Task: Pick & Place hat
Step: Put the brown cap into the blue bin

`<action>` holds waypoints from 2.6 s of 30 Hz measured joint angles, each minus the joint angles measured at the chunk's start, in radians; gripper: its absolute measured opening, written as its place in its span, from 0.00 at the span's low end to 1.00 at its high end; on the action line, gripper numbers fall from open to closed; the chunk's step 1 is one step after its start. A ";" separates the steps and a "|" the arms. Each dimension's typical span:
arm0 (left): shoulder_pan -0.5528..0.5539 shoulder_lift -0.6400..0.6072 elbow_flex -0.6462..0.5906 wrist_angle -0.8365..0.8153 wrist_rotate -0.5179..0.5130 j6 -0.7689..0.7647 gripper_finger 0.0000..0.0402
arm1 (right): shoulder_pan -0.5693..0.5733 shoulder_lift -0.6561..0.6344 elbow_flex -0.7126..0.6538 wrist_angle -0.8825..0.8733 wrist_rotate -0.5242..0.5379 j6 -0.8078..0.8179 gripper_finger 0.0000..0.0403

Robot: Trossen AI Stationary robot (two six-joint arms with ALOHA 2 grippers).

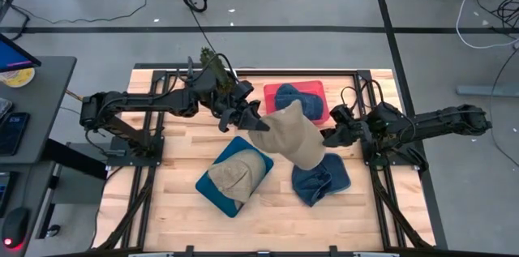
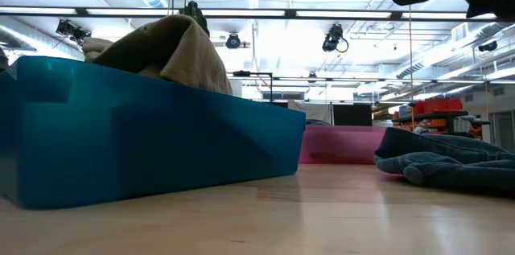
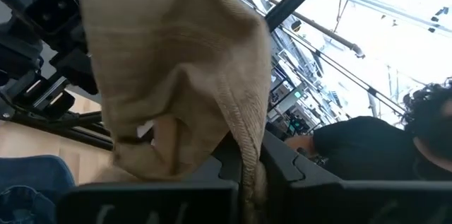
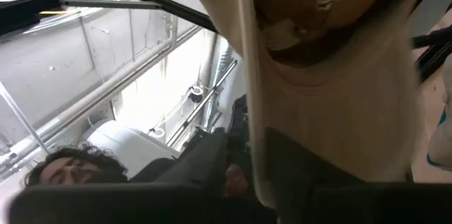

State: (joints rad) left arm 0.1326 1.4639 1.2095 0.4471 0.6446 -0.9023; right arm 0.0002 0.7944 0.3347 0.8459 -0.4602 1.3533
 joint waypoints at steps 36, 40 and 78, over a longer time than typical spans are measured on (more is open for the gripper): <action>-0.329 -0.269 0.000 -0.623 -0.743 0.023 0.05 | -0.182 -0.001 0.000 -0.206 -0.072 -0.024 0.66; -0.384 -0.278 0.000 -0.624 -0.978 -0.040 0.05 | -0.199 0.000 0.000 -0.240 -0.071 -0.024 0.66; -0.608 0.218 0.000 0.129 -2.216 -0.292 0.05 | -0.202 0.000 0.000 -0.378 -0.111 -0.263 0.66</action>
State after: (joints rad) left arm -0.4753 1.6818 1.2098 0.5757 -1.5711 -1.1941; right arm -0.2020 0.7944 0.3344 0.4675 -0.5711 1.0905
